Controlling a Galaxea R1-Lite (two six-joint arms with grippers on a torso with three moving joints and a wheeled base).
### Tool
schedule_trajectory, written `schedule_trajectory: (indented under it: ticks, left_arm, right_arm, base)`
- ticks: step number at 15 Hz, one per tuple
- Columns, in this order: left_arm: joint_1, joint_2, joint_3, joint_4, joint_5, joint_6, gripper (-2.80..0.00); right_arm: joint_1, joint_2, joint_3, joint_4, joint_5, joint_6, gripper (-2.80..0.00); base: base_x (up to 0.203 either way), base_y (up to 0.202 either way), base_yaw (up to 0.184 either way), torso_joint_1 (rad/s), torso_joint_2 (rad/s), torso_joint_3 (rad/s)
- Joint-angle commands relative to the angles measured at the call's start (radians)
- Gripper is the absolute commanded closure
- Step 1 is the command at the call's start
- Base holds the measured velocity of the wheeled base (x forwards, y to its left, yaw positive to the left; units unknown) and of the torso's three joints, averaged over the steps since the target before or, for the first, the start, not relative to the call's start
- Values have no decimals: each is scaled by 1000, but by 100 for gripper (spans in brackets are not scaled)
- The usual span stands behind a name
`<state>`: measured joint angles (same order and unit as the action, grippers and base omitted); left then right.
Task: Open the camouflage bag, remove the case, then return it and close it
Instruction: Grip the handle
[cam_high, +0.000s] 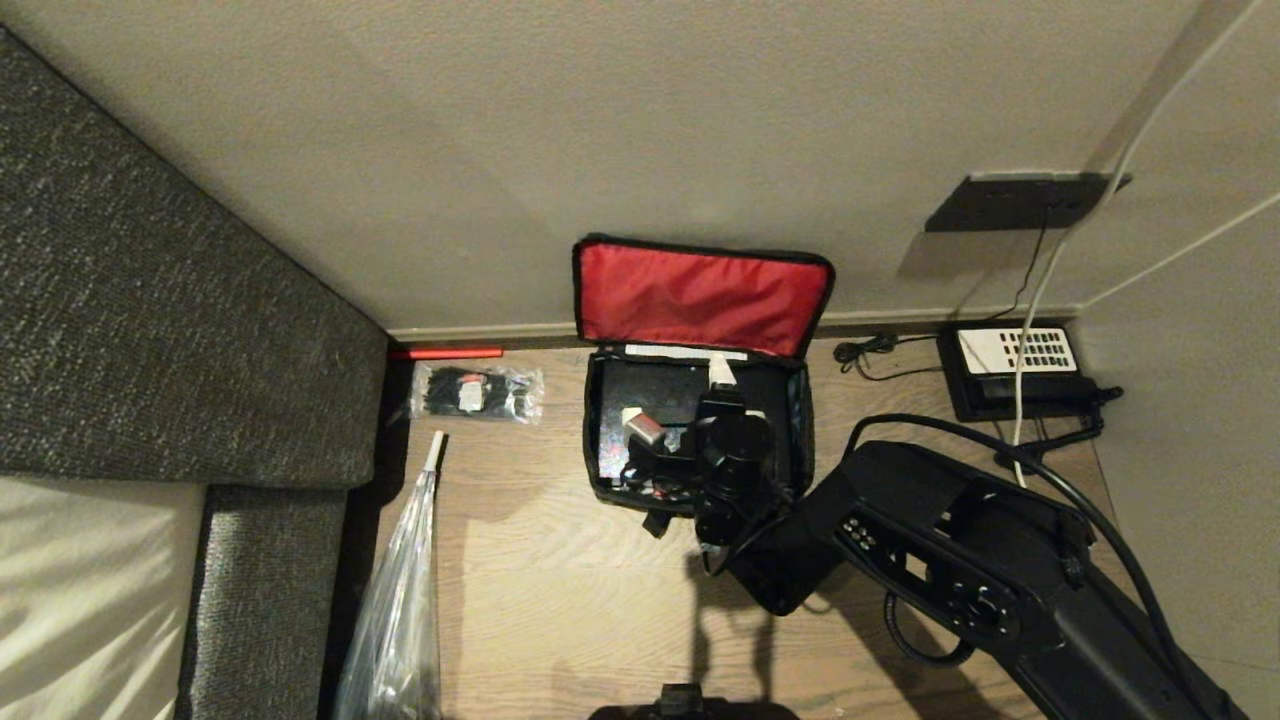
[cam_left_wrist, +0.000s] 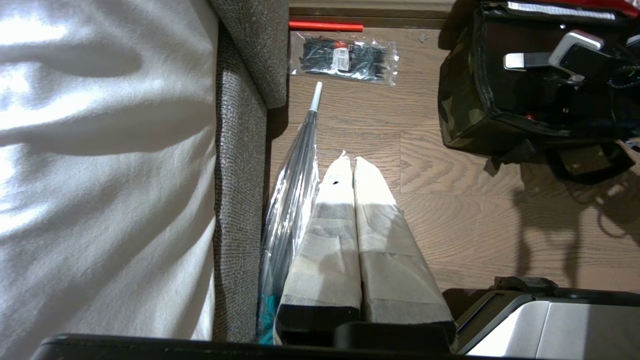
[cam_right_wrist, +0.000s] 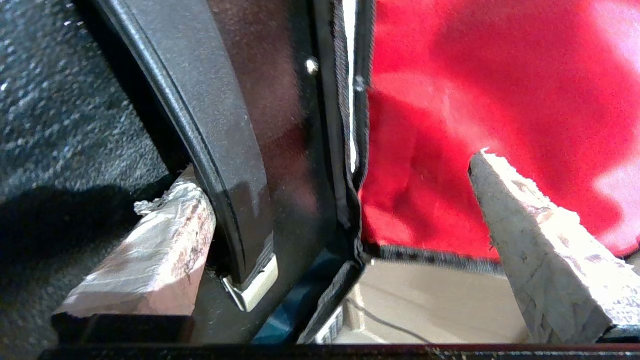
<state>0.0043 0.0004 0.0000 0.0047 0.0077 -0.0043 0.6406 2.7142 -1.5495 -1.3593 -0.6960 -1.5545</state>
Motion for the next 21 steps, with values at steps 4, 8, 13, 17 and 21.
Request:
schedule_trajectory:
  ticks: [4,8,13,17,21]
  left_arm:
    - [0,-2,3,0,0,0,0]
    - [0,-2,3,0,0,0,0]
    - [0,-2,3,0,0,0,0]
    - [0,-3,3,0,0,0,0]
    - [0,-3,3,0,0,0,0]
  right_arm:
    - [-15,28,-22,-15,-3,-52,-280]
    - [-18,41,-59,-35,-4,-67,-280]
    - [-18,50,-79,-53,-2,-95,-280]
    - [-18,53,-86,-58,11,-102,-280]
    - [-18,56,-113,-70,61,-125,-280]
  base:
    - [0,0,0,0,0,0]
    - [0,0,0,0,0,0]
    - [0,0,0,0,0,0]
    - [0,0,0,0,0,0]
    - [0,0,0,0,0,0]
